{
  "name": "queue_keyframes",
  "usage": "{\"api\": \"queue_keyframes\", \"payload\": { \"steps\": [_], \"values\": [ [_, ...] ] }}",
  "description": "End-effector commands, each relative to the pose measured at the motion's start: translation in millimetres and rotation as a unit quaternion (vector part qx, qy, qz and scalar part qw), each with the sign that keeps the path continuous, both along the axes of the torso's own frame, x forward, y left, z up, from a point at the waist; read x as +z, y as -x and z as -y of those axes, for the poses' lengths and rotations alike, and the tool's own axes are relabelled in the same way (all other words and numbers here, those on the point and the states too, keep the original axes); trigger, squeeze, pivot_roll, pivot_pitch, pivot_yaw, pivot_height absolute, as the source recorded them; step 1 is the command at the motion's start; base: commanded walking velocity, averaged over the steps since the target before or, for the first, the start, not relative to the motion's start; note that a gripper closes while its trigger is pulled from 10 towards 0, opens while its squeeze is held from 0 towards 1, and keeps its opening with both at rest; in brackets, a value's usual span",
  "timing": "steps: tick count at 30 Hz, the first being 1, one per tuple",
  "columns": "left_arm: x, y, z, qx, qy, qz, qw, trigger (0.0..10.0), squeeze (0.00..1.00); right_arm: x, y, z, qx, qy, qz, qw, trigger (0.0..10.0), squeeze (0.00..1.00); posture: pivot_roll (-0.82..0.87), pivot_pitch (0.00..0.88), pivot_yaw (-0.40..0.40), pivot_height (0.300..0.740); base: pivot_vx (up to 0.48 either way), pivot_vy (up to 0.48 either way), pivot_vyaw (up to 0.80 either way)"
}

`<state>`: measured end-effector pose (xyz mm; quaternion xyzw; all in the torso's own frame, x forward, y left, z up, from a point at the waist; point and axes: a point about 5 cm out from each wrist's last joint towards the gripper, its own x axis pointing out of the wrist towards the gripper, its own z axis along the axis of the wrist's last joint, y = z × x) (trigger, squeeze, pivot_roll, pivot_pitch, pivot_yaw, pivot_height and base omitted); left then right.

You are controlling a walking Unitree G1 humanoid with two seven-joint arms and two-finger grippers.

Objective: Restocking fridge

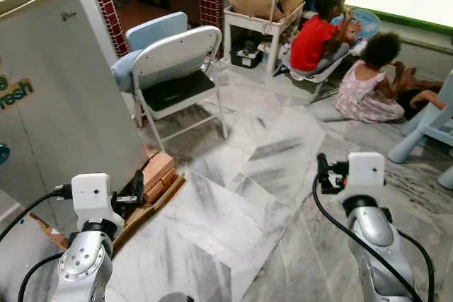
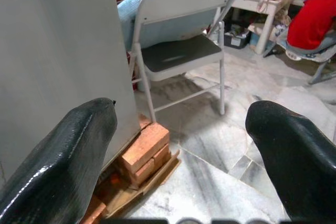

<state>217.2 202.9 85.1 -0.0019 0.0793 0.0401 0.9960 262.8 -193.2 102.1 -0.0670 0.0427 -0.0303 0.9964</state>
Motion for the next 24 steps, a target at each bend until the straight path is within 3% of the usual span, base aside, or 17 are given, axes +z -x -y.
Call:
{"api": "queue_keyframes", "payload": {
  "steps": [1,12,24],
  "values": [
    [4.7,0.7,-5.2,0.012,-0.008,0.004,1.000,10.0,0.00,-0.8,-3.2,-4.9,0.013,-0.008,-0.005,1.000,10.0,0.00,-0.04,0.015,0.009,0.740,0.000,0.480,0.00],
    [7.6,-1.2,-4.3,0.000,-0.019,0.007,1.000,10.0,0.00,-3.0,-6.4,-3.9,0.004,0.024,-0.012,1.000,10.0,0.00,-0.03,0.017,0.015,0.740,0.000,0.480,0.00],
    [5.2,-3.0,-4.8,-0.004,-0.015,0.001,1.000,10.0,0.00,-6.2,-12.2,-3.6,-0.010,0.028,-0.022,0.999,10.0,0.00,-0.02,0.000,0.012,0.740,0.000,0.480,0.00]
  ]
}}
